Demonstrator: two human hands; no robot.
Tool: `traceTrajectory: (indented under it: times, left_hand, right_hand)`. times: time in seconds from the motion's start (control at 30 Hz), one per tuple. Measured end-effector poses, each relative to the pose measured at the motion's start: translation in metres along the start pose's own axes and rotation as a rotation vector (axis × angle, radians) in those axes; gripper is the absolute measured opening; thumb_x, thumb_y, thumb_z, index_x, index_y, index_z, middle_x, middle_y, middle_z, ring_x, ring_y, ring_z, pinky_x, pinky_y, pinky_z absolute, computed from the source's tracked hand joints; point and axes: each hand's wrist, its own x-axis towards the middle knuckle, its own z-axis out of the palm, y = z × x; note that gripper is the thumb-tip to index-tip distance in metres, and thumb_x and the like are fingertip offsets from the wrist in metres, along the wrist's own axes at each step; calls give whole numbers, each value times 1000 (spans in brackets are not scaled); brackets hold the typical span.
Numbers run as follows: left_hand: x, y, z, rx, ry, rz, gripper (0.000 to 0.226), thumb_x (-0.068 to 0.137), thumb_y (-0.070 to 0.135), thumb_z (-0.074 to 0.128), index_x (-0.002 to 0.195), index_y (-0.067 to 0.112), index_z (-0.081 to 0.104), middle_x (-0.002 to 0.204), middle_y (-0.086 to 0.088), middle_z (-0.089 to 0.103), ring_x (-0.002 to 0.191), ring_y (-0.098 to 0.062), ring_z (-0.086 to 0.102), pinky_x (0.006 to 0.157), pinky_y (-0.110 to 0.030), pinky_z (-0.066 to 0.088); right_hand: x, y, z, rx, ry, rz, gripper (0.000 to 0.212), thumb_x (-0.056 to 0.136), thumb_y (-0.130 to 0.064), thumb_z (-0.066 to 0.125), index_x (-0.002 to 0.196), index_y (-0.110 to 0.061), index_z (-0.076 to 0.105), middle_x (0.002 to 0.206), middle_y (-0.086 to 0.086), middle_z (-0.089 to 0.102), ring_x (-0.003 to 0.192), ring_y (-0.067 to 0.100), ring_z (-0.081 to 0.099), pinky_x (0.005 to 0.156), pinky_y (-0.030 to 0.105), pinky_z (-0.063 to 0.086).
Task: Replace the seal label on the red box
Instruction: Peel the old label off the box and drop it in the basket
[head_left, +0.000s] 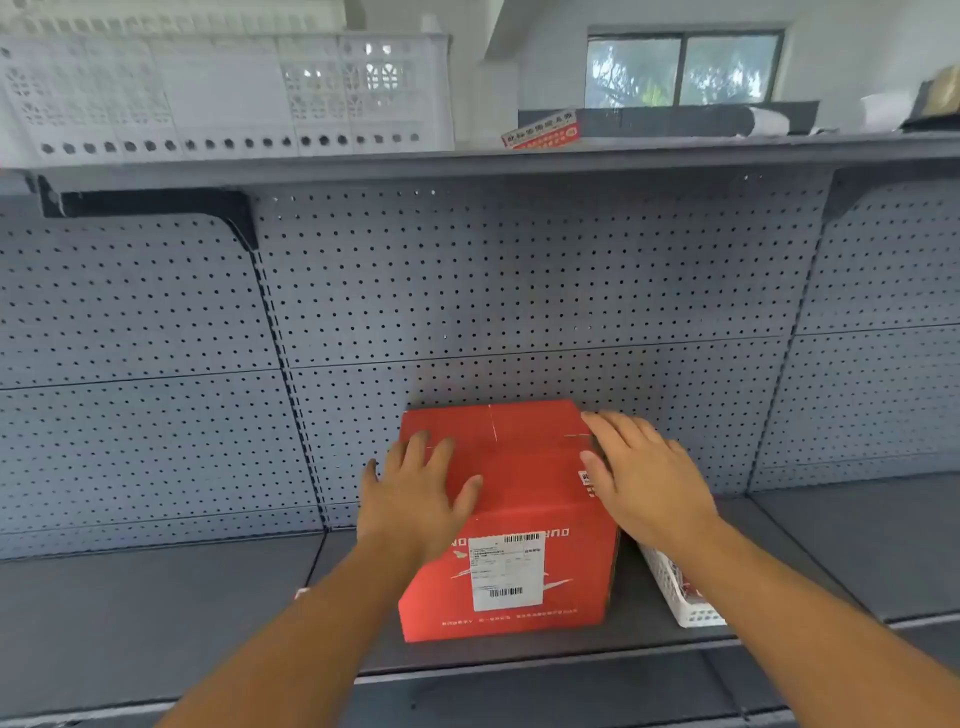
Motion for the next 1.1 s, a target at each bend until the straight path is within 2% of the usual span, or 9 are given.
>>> traceTrajectory:
  times: [0.27, 0.4, 0.5, 0.6, 0.73, 0.9, 1.1]
  left_hand:
    - [16, -5, 41, -14, 39, -103, 76, 88, 80, 18, 149, 38, 37, 159, 7, 37, 150, -23, 26, 119, -58, 25]
    - [16, -7, 50, -40, 86, -124, 75, 88, 80, 24, 145, 36, 48, 155, 10, 46, 148, -20, 31, 117, -56, 31]
    - [16, -6, 52, -49, 101, -136, 73, 89, 77, 30, 145, 35, 50, 159, 10, 44, 151, -16, 29, 115, -55, 34]
    - [16, -5, 54, -52, 71, -154, 72, 90, 75, 31, 147, 35, 47, 161, 11, 42, 153, -14, 26, 111, -54, 39]
    - [15, -5, 57, -56, 90, -165, 69, 90, 72, 33, 146, 34, 49, 159, 11, 45, 152, -14, 29, 106, -55, 44]
    - [15, -7, 61, -58, 105, -160, 67, 91, 71, 34, 144, 34, 52, 156, 10, 49, 150, -15, 34, 103, -57, 48]
    - [16, -7, 62, -65, 123, -146, 67, 91, 70, 34, 142, 31, 55, 153, 8, 53, 147, -18, 38, 102, -57, 49]
  right_hand:
    - [12, 43, 40, 125, -61, -53, 55, 102, -54, 27, 151, -29, 39, 150, -8, 50, 134, 17, 47, 103, 45, 45]
    - [18, 58, 49, 199, -95, -145, 55, 102, -54, 28, 150, -30, 42, 149, -12, 48, 134, 12, 43, 105, 39, 42]
    - [16, 67, 55, 228, -132, -261, 53, 102, -55, 34, 147, -29, 47, 147, -13, 49, 134, 8, 42, 102, 34, 42]
    - [12, 74, 61, 265, -184, -361, 52, 99, -58, 45, 141, -30, 53, 140, -14, 52, 131, 8, 44, 107, 37, 42]
    - [11, 77, 68, 287, -118, -423, 46, 93, -55, 61, 128, -25, 64, 129, -10, 59, 123, 12, 51, 102, 40, 46]
    - [12, 76, 70, 291, -74, -446, 37, 93, -51, 64, 114, -22, 71, 116, -9, 65, 112, 14, 55, 95, 39, 49]
    - [21, 78, 60, 283, -115, -463, 36, 90, -56, 64, 107, -27, 75, 108, -15, 68, 104, 12, 59, 91, 37, 50]
